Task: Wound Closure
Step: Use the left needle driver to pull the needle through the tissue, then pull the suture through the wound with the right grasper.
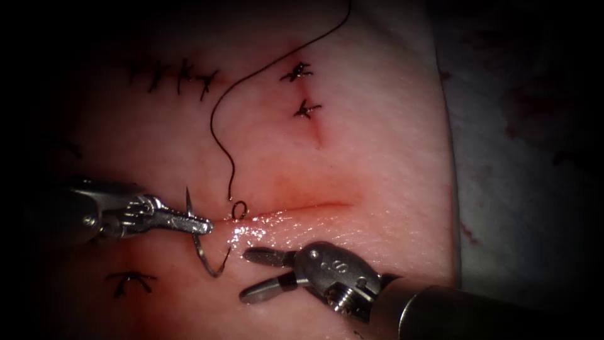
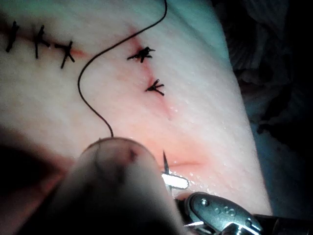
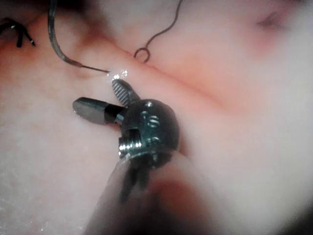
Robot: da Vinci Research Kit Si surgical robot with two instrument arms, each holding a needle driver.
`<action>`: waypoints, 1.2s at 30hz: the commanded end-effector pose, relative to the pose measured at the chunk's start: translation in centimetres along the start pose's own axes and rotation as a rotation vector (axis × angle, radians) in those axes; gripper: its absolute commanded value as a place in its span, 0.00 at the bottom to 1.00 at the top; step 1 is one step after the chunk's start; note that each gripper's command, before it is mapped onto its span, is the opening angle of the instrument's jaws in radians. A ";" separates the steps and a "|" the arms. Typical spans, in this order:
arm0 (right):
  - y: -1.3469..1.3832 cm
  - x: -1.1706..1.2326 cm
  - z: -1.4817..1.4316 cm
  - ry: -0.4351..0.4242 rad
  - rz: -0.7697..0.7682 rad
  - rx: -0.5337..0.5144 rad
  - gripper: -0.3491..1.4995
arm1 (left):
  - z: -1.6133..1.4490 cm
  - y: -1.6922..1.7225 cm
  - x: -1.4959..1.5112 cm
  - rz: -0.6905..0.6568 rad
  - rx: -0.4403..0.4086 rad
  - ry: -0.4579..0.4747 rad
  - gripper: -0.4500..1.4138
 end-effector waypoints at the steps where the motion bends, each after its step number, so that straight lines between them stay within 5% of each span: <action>1: 0.08 -0.03 0.09 -0.002 -0.028 -0.017 0.64 | 0.03 -0.03 0.04 -0.002 -0.011 -0.002 0.00; 7: 0.06 0.05 0.09 -0.003 -0.116 -0.045 0.71 | -0.10 0.30 -0.03 0.105 -0.062 -0.002 0.00; 16: -0.14 0.25 0.29 0.006 -0.212 -0.054 0.73 | -0.21 0.91 -0.26 0.656 -0.065 -0.001 0.00; 31: -0.03 0.36 0.48 -0.010 -0.260 -0.070 0.65 | -0.20 1.20 -0.56 1.178 0.072 -0.021 0.00; 36: -0.03 0.36 0.53 -0.032 -0.260 -0.072 0.49 | -0.23 1.38 -0.63 1.243 0.087 -0.012 0.00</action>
